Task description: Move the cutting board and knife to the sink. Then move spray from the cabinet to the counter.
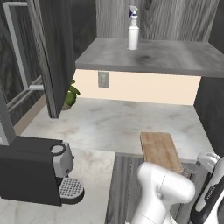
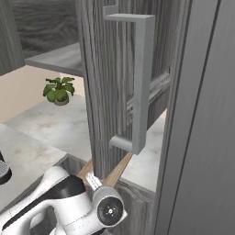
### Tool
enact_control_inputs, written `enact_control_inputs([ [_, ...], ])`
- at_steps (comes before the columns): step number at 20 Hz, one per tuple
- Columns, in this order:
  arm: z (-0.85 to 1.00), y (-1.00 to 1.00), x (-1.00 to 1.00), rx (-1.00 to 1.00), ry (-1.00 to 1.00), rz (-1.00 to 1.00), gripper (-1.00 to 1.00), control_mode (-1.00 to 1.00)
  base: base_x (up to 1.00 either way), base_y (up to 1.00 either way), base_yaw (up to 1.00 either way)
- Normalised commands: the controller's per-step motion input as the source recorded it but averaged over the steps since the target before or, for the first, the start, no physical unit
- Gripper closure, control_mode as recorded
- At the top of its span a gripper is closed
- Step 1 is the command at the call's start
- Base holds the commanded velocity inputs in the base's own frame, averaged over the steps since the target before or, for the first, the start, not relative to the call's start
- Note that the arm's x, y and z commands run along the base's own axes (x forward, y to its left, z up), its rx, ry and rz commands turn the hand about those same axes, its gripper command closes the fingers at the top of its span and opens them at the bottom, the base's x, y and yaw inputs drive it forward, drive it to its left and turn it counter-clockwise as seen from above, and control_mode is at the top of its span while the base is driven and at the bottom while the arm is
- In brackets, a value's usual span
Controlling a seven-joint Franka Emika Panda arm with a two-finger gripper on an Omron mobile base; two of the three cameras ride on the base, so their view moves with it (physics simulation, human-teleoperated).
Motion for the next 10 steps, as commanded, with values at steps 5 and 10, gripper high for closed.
enact_control_inputs([
  [5,0.00,0.00,0.00,0.10,-0.15,0.00,-1.00,-1.00,0.00,0.00,0.00],
  [10,-0.01,0.03,-0.01,0.13,-0.03,0.00,-1.00,-1.00,0.00,0.00,0.00],
])
